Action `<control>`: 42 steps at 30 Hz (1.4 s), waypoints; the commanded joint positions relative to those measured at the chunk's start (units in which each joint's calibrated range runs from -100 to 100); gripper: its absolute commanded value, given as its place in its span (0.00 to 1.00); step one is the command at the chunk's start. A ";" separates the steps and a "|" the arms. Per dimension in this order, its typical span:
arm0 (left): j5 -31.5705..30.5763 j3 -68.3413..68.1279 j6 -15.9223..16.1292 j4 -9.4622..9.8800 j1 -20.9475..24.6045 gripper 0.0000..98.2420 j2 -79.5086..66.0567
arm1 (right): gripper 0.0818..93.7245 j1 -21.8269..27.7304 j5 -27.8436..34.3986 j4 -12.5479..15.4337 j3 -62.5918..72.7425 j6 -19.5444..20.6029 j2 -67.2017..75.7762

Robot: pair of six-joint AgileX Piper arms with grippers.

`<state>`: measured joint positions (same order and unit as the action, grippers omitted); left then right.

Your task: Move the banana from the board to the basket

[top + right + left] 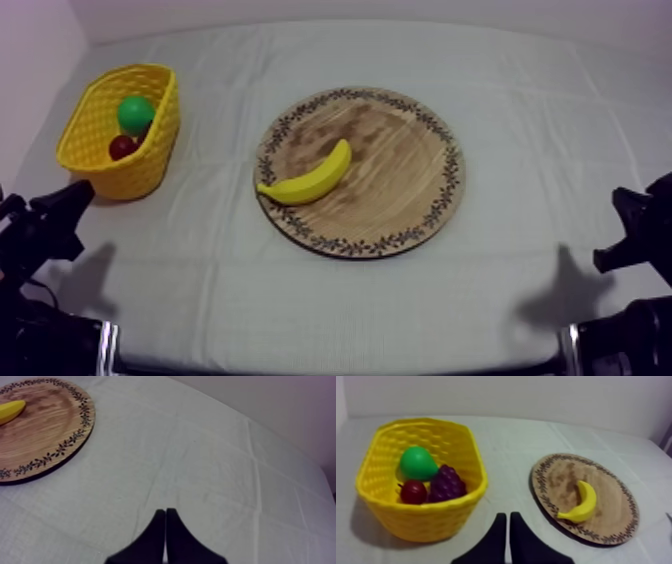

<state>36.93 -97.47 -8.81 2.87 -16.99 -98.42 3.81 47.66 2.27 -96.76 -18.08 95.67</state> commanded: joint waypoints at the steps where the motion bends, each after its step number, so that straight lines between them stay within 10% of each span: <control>1: 0.85 2.12 -4.35 0.16 -2.06 0.00 3.46 | 0.00 0.02 0.00 0.00 -0.01 -0.02 0.00; 23: 47.61 75.36 -3.26 1.00 -19.71 0.00 62.78 | 0.00 0.02 0.00 0.00 -0.01 -0.02 0.00; 42: 62.71 104.33 -1.79 0.08 -29.35 0.02 95.08 | 0.00 0.02 0.00 0.00 -0.01 -0.02 0.00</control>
<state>99.58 6.65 -10.65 2.93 -46.23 -4.60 3.81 47.66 2.27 -96.76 -18.11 95.67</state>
